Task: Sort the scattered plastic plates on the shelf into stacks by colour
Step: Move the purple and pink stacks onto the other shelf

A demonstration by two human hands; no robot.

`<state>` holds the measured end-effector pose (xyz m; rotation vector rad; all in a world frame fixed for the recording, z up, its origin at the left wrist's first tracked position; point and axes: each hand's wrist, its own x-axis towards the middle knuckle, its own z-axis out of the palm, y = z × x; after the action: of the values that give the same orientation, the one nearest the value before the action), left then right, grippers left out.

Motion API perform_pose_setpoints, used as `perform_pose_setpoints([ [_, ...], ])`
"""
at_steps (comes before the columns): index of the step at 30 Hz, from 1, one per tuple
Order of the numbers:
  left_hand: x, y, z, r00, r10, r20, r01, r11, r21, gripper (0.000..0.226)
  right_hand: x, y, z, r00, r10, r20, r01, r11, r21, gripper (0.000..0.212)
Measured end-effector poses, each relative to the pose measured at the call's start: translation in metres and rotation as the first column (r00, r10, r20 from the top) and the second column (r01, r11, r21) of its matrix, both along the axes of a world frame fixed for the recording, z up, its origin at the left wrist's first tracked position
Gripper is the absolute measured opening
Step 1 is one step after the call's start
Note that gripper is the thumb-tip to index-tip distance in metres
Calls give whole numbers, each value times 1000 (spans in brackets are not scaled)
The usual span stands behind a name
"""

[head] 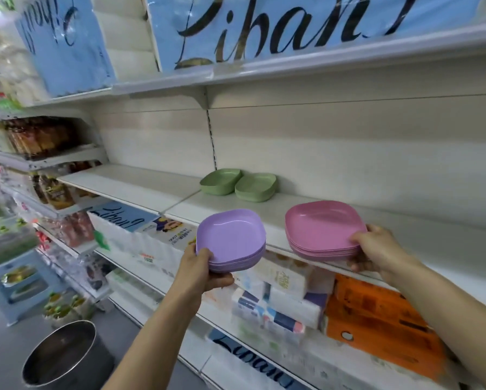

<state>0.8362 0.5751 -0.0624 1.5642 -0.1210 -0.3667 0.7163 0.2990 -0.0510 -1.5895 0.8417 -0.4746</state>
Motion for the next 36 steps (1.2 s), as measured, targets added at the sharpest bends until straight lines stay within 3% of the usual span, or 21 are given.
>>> perform_pose_setpoints([
  [17, 206, -8, -5, 997, -71, -36, 76, 986, 147, 32, 161, -4, 0, 992, -103, -77, 100, 994, -44, 15],
  [25, 260, -11, -7, 955, -287, -72, 296, 932, 209, 31, 195, 14, 5, 959, -272, -80, 270, 962, -38, 17],
  [36, 267, -58, -6, 819, -565, -99, 570, 784, 246, 24, 208, 35, 23, 921, -390, -1, 389, 919, -69, 17],
])
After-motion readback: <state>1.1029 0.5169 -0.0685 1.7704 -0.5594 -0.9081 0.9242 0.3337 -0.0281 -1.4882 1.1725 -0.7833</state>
